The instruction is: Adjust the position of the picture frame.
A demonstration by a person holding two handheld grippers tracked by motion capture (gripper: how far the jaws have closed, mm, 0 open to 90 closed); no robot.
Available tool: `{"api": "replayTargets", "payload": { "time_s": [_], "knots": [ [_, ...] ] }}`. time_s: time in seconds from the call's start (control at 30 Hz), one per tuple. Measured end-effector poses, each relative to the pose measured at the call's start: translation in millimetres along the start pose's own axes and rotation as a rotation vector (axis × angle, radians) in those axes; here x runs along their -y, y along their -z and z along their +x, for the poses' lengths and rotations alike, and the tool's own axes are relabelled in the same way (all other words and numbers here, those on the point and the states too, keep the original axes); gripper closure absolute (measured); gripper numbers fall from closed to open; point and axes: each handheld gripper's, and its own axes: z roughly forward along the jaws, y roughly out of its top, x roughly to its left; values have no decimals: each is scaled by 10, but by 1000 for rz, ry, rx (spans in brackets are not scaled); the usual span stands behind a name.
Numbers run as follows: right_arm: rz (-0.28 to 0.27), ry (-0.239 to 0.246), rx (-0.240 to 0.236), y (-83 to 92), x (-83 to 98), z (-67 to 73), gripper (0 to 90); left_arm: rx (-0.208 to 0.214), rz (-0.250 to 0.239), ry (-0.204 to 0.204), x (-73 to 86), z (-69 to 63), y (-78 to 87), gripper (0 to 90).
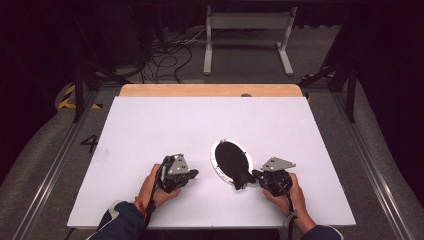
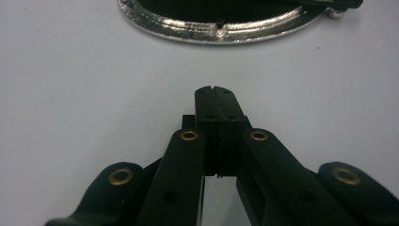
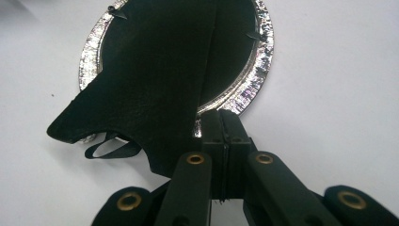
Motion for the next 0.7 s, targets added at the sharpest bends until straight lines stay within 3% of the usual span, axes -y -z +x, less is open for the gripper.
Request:
{"api": "replayTargets", "payload": {
  "time_s": [0.27, 0.7],
  "knots": [
    [-16, 1, -21, -103, -75, 89, 900, 23, 2, -16, -116, -16, -150, 899],
    [-15, 34, -60, -153, -126, 308, 900, 32, 33, -15, -136, -32, -228, 897]
  ]
}}
